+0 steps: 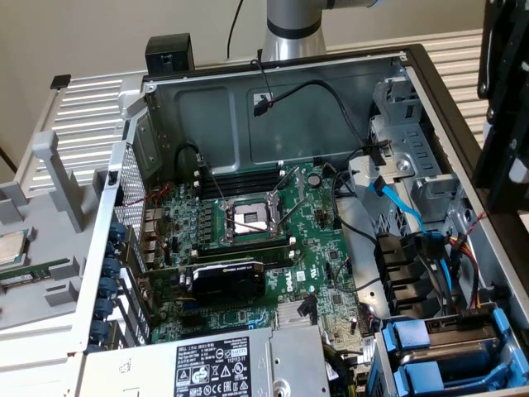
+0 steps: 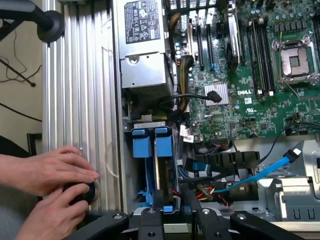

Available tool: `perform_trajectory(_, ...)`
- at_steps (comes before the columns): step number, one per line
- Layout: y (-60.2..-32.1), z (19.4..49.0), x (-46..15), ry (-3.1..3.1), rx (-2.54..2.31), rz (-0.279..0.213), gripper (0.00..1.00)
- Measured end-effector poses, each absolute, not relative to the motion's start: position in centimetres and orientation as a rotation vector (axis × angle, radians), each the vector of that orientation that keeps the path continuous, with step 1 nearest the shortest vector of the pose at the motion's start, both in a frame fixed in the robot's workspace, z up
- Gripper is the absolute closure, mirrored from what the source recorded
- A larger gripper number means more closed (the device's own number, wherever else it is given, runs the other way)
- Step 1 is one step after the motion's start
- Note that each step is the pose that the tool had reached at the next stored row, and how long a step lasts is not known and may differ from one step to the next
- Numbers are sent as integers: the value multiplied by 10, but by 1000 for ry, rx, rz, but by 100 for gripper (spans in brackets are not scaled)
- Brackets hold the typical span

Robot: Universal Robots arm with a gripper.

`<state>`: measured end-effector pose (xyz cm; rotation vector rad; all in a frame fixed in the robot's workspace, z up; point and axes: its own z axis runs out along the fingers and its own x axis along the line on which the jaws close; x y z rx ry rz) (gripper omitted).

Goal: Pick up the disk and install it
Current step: 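Insert the second disk wire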

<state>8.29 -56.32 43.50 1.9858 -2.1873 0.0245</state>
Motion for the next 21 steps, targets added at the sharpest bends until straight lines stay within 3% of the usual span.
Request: perform_trajectory(21,-512,428,78,-2121,1914,128,69)
